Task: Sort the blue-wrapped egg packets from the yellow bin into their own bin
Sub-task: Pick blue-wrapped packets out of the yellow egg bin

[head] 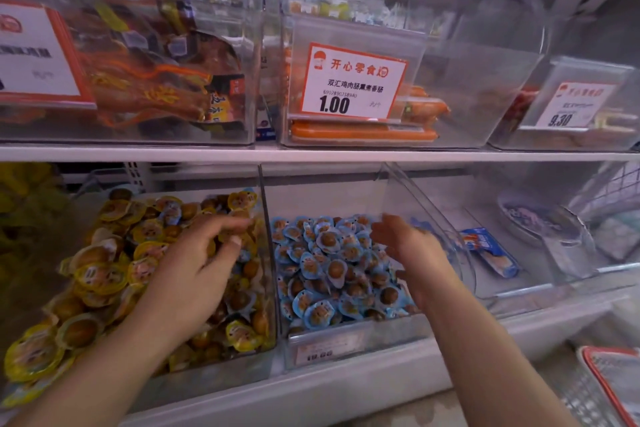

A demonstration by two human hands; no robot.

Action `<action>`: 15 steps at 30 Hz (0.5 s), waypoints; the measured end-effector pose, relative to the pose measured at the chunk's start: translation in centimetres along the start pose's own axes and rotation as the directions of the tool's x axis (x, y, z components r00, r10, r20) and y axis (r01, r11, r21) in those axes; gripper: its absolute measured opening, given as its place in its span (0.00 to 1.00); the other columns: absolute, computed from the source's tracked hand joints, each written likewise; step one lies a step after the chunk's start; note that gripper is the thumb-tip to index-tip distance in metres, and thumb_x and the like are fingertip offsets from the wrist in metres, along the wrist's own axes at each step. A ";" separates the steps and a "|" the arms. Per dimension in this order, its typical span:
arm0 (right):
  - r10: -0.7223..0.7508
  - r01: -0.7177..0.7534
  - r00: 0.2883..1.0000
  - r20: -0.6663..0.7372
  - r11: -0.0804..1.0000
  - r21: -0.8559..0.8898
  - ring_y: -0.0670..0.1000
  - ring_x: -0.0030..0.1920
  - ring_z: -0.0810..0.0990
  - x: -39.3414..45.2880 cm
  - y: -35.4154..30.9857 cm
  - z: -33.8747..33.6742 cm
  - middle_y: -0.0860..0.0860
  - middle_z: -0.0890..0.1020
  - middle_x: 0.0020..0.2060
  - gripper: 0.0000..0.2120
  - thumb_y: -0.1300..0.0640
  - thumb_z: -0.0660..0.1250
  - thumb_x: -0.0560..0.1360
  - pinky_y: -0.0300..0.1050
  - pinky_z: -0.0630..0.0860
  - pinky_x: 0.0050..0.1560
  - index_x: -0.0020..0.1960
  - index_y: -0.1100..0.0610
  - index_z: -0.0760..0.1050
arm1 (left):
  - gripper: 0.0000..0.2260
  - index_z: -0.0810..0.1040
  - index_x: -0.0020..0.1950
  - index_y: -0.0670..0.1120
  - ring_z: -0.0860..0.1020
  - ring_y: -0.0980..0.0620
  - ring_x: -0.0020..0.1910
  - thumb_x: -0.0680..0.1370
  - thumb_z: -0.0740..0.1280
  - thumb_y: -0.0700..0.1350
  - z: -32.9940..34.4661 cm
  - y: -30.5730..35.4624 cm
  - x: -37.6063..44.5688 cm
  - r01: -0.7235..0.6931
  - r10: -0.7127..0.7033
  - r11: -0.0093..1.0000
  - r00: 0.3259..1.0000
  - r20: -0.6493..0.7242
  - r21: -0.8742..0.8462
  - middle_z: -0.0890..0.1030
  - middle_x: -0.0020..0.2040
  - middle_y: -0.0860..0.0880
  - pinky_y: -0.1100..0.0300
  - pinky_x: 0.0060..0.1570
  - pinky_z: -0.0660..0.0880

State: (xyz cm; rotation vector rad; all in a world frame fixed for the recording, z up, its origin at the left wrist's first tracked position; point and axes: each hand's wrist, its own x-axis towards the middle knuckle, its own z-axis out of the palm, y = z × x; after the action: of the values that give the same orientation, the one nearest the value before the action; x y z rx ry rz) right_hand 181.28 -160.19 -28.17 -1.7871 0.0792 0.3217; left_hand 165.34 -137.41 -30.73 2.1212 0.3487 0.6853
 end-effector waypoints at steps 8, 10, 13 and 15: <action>-0.427 0.424 0.901 0.077 0.904 0.049 0.49 0.41 0.86 -3.9 -0.2 4.1 0.49 0.87 0.37 0.09 0.59 0.64 0.78 0.46 0.82 0.44 0.47 0.54 0.83 | 0.24 0.77 0.57 0.65 0.70 0.65 0.55 0.68 0.59 0.75 -1.9 -2.6 -2.3 -0.286 0.003 0.840 0.852 0.523 0.461 0.75 0.54 0.66 0.64 0.58 0.67; -0.526 0.560 0.818 0.232 0.822 -0.109 0.44 0.43 0.85 -5.5 0.4 6.3 0.46 0.86 0.41 0.08 0.54 0.65 0.77 0.45 0.82 0.46 0.49 0.51 0.84 | 0.17 0.77 0.46 0.64 0.70 0.65 0.48 0.67 0.62 0.73 -2.8 -3.2 -2.3 -0.309 0.029 0.816 0.866 0.500 0.489 0.75 0.46 0.65 0.65 0.51 0.65; -0.559 0.683 0.718 0.415 0.680 -0.266 0.43 0.53 0.80 -7.1 1.6 8.7 0.44 0.78 0.55 0.11 0.52 0.66 0.77 0.43 0.78 0.57 0.58 0.47 0.80 | 0.10 0.76 0.42 0.62 0.70 0.66 0.46 0.68 0.69 0.66 -5.0 -4.1 -2.0 -0.297 0.046 0.801 0.896 0.443 0.519 0.75 0.42 0.65 0.62 0.51 0.64; -0.534 0.698 0.708 0.462 0.627 -0.346 0.48 0.56 0.79 -7.4 2.1 9.4 0.45 0.72 0.60 0.17 0.53 0.66 0.78 0.41 0.75 0.58 0.66 0.43 0.74 | 0.12 0.78 0.47 0.62 0.72 0.63 0.50 0.69 0.69 0.65 -5.8 -4.5 -2.0 -0.281 0.050 0.809 0.908 0.415 0.517 0.75 0.46 0.66 0.60 0.52 0.67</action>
State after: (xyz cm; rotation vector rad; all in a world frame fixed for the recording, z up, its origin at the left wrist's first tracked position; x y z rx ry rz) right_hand 172.08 -152.49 -30.21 -2.1152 -0.9424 0.1096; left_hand 160.31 -131.90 -32.20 2.8261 0.1506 0.2486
